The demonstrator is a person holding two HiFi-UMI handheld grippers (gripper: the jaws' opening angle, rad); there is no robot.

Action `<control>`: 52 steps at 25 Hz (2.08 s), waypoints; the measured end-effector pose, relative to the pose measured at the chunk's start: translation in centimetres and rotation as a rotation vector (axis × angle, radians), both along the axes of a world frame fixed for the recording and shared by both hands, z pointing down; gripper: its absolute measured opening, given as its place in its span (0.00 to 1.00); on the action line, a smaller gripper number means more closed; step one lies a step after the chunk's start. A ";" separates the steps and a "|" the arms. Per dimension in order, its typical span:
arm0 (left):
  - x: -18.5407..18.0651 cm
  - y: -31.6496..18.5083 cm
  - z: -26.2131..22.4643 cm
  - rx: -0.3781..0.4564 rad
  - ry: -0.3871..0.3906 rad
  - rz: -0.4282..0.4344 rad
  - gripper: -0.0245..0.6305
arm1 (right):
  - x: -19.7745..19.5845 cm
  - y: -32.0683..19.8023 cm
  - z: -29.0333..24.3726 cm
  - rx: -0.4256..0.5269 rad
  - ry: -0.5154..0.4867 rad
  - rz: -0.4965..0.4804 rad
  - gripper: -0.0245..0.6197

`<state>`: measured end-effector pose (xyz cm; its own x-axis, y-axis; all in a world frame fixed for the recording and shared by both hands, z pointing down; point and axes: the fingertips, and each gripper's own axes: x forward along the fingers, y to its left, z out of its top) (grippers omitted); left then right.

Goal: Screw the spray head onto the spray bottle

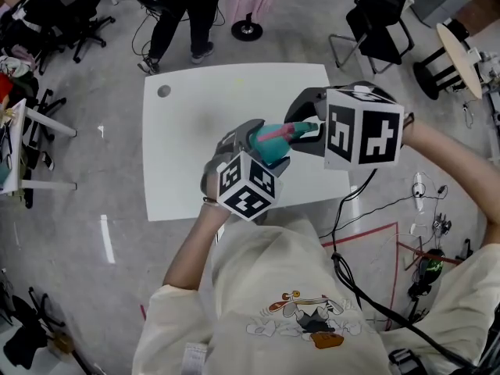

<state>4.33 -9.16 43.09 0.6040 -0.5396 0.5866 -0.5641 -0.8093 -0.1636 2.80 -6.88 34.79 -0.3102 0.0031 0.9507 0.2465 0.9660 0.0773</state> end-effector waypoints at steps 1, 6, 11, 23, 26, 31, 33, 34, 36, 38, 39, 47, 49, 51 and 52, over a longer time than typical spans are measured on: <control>-0.2 -0.4 0.0 0.012 -0.003 -0.038 0.65 | -0.1 -0.3 -0.1 -0.012 -0.013 0.046 0.24; -1.3 -2.4 0.5 0.059 -0.039 -0.190 0.65 | -1.0 -2.4 0.3 -0.073 -0.087 0.342 0.24; -1.7 -2.3 1.0 0.085 -0.067 -0.252 0.65 | -0.5 -2.5 1.0 -0.168 -0.148 0.591 0.24; -2.0 -1.4 1.6 0.118 -0.120 -0.297 0.65 | -0.2 -2.2 1.5 -0.310 -0.256 0.916 0.24; -2.0 -1.4 1.9 0.086 -0.080 -0.290 0.65 | -0.4 -2.1 1.8 -0.304 -0.230 0.896 0.24; -1.8 -1.3 2.9 -0.002 -0.002 -0.190 0.65 | -0.1 -1.7 1.1 -0.261 -0.195 0.760 0.31; -2.0 -0.9 3.5 -0.028 0.001 -0.129 0.65 | 0.3 -1.4 0.1 -0.227 -0.194 0.687 0.32; -2.2 -0.6 3.7 -0.043 0.001 -0.097 0.65 | 0.5 -1.4 -0.5 -0.199 -0.193 0.644 0.32; -2.3 0.1 4.0 -0.089 0.023 -0.011 0.65 | 0.8 -1.4 -1.9 -0.115 -0.197 0.538 0.32; -2.3 1.1 3.8 -0.146 0.076 0.112 0.65 | 0.7 -1.1 -3.5 0.004 -0.212 0.368 0.32; -2.2 1.6 3.5 -0.173 0.113 0.182 0.65 | 0.4 -0.7 -4.3 0.064 -0.214 0.257 0.32; -1.3 7.2 1.8 -0.309 0.151 0.687 0.65 | -1.1 4.1 -5.6 0.379 -0.169 -0.525 0.32; -1.0 8.3 2.0 -0.331 0.106 0.757 0.65 | -0.4 4.6 -4.6 0.360 -0.085 -0.613 0.32; -0.5 8.9 2.4 -0.345 0.062 0.791 0.65 | 0.4 5.0 -3.3 0.320 -0.006 -0.683 0.32; -0.3 9.2 2.6 -0.351 0.046 0.805 0.65 | 0.7 5.2 -2.6 0.298 0.019 -0.704 0.32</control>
